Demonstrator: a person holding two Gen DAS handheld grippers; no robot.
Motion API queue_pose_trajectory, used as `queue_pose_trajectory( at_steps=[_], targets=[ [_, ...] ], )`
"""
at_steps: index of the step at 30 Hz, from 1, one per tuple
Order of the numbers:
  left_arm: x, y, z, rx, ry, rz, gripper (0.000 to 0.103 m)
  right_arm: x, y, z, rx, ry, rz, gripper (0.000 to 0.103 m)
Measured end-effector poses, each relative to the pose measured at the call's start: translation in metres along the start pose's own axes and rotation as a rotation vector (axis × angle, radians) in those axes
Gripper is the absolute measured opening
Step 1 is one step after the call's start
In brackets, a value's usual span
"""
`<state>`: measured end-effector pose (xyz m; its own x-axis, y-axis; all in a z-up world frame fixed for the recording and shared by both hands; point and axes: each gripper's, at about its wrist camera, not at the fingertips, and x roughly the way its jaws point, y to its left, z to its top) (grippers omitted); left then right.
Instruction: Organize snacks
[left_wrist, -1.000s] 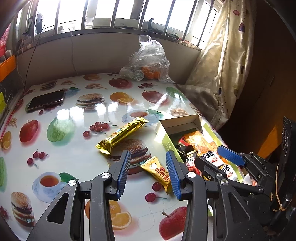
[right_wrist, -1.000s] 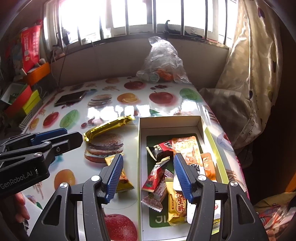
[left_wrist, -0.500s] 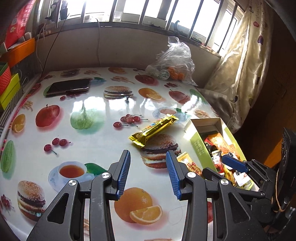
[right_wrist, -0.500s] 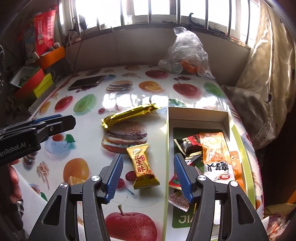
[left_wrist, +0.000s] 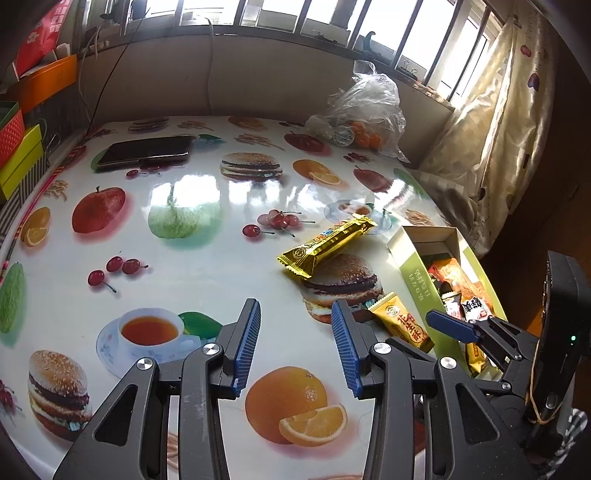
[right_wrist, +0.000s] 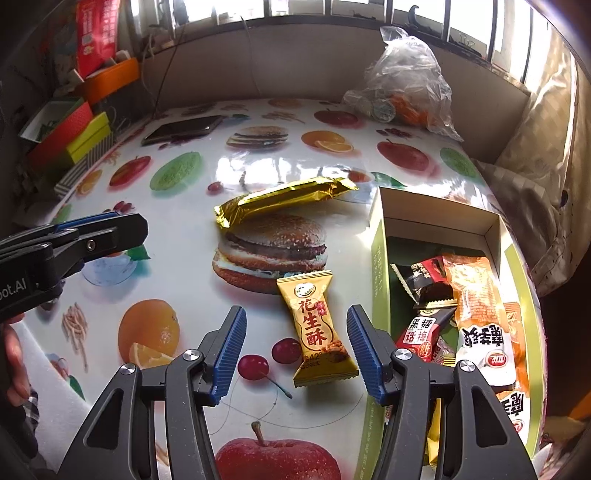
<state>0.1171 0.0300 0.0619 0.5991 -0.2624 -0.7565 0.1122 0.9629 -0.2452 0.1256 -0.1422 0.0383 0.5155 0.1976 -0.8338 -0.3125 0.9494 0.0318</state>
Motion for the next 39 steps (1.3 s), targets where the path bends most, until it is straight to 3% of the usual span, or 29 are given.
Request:
queue_pose_trajectory(
  at_steps=[11, 21, 39],
  targets=[
    [0.014, 0.007, -0.001, -0.011, 0.028, 0.003, 0.042, 0.025, 0.006, -0.002, -0.040, 0.048, -0.036, 0.052],
    [0.028, 0.008, 0.004, 0.001, 0.047, 0.007, 0.041, 0.027, 0.013, 0.000, -0.038, 0.029, -0.003, 0.023],
    [0.079, -0.029, 0.046, 0.187, 0.108, -0.075, 0.041, 0.013, 0.001, -0.010, 0.048, 0.001, 0.031, 0.021]
  ],
)
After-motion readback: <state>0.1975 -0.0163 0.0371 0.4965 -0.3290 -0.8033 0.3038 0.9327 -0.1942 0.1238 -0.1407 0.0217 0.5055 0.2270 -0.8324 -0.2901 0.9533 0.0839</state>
